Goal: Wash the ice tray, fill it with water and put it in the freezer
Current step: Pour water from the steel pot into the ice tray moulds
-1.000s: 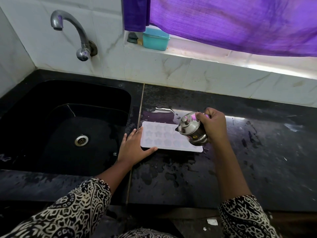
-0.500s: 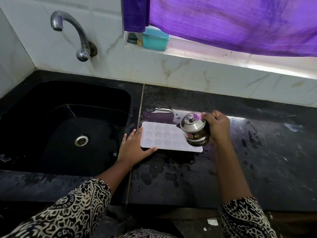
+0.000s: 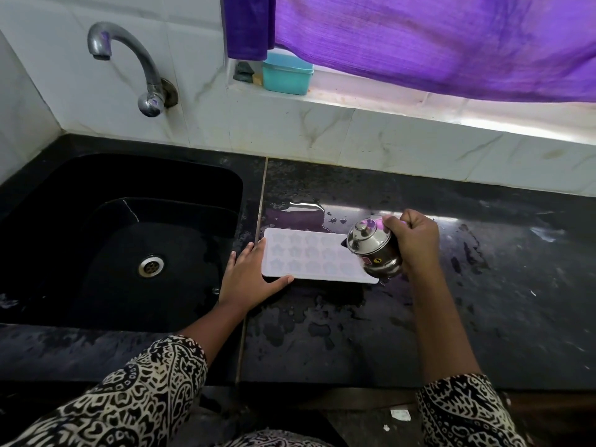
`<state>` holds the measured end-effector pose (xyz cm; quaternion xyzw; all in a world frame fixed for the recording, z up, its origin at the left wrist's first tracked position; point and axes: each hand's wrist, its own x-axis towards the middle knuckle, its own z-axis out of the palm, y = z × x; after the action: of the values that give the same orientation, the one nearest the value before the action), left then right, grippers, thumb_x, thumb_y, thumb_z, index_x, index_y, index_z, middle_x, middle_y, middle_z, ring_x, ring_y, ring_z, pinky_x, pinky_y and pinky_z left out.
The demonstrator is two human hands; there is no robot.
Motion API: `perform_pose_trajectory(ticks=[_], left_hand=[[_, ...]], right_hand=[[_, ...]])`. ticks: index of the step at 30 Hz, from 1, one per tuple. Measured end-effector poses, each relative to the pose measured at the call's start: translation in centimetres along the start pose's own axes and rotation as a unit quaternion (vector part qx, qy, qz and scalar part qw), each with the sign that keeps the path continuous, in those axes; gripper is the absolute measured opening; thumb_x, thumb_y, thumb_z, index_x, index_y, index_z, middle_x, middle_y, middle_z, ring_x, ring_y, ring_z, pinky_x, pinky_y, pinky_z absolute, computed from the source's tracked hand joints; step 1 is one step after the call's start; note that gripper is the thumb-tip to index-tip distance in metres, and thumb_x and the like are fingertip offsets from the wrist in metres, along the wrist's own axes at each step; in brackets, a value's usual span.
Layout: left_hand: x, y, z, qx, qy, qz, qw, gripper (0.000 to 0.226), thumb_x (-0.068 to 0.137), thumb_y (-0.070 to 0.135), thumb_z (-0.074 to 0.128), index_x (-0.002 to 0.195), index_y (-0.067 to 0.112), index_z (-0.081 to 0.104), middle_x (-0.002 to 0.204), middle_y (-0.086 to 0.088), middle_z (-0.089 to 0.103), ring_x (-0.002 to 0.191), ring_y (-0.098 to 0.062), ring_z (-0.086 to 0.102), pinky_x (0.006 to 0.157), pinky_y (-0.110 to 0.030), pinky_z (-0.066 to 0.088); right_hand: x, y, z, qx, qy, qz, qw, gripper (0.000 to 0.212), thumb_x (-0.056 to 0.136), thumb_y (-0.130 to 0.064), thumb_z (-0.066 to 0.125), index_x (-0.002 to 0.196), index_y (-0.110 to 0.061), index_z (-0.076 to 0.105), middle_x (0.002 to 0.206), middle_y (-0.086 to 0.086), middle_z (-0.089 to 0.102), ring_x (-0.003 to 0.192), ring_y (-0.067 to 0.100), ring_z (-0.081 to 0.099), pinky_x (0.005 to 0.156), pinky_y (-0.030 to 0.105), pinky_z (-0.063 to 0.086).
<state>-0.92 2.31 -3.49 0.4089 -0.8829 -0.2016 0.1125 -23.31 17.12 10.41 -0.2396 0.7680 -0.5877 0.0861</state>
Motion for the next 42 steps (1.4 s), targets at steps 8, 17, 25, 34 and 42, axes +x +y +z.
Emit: perform_pose_trajectory(ticks=[8, 17, 25, 34, 42], left_hand=[[0.0, 0.0, 0.0, 0.000, 0.001, 0.000, 1.000, 0.118, 0.063, 0.090, 0.028, 0.155, 0.019, 0.015, 0.159, 0.002, 0.030, 0.149, -0.013, 0.016, 0.122, -0.040, 0.006], [-0.1, 0.1, -0.1, -0.004, 0.003, -0.002, 1.000, 0.110, 0.072, 0.084, 0.043, 0.156, 0.019, 0.014, 0.159, 0.001, 0.030, 0.149, -0.014, 0.016, 0.121, -0.040, 0.006], [-0.1, 0.0, -0.1, -0.005, 0.004, 0.001, 1.000, 0.116, 0.064, 0.089, 0.031, 0.156, 0.020, 0.015, 0.159, 0.001, 0.030, 0.149, -0.014, 0.017, 0.121, -0.041, 0.007], [-0.1, 0.1, 0.0, -0.003, 0.003, 0.000, 1.000, 0.111, 0.071, 0.085, 0.042, 0.156, 0.019, 0.014, 0.159, 0.001, 0.029, 0.149, -0.014, 0.016, 0.121, -0.041, 0.007], [0.1, -0.2, 0.2, 0.000, 0.005, -0.001, 1.000, 0.115, 0.066, 0.089, 0.034, 0.156, 0.020, 0.014, 0.159, 0.002, 0.029, 0.149, -0.014, 0.016, 0.121, -0.041, 0.007]], right_hand=[[-0.5, -0.5, 0.4, -0.022, -0.020, -0.011, 0.999, 0.039, 0.079, -0.008, 0.067, 0.055, -0.019, 0.038, 0.053, -0.001, 0.041, 0.049, 0.011, 0.038, 0.051, 0.023, 0.038], [-1.2, -0.7, 1.7, 0.000, -0.050, -0.015, 0.999, 0.039, 0.076, -0.005, 0.069, 0.056, -0.017, 0.037, 0.051, -0.001, 0.037, 0.040, 0.001, 0.033, 0.042, 0.015, 0.035], [-0.9, -0.8, 0.8, 0.047, -0.017, 0.019, 0.999, 0.042, 0.078, -0.003, 0.066, 0.053, -0.019, 0.036, 0.050, -0.002, 0.040, 0.038, 0.001, 0.035, 0.040, 0.015, 0.033], [-0.1, -0.2, -0.4, -0.020, -0.007, 0.003, 1.000, 0.042, 0.078, -0.009, 0.068, 0.053, -0.020, 0.036, 0.054, 0.002, 0.041, 0.052, 0.014, 0.038, 0.053, 0.027, 0.037], [0.1, 0.0, -0.3, -0.082, -0.015, -0.027, 0.996, 0.038, 0.079, -0.013, 0.068, 0.056, -0.019, 0.038, 0.054, 0.001, 0.041, 0.056, 0.017, 0.040, 0.058, 0.031, 0.039]])
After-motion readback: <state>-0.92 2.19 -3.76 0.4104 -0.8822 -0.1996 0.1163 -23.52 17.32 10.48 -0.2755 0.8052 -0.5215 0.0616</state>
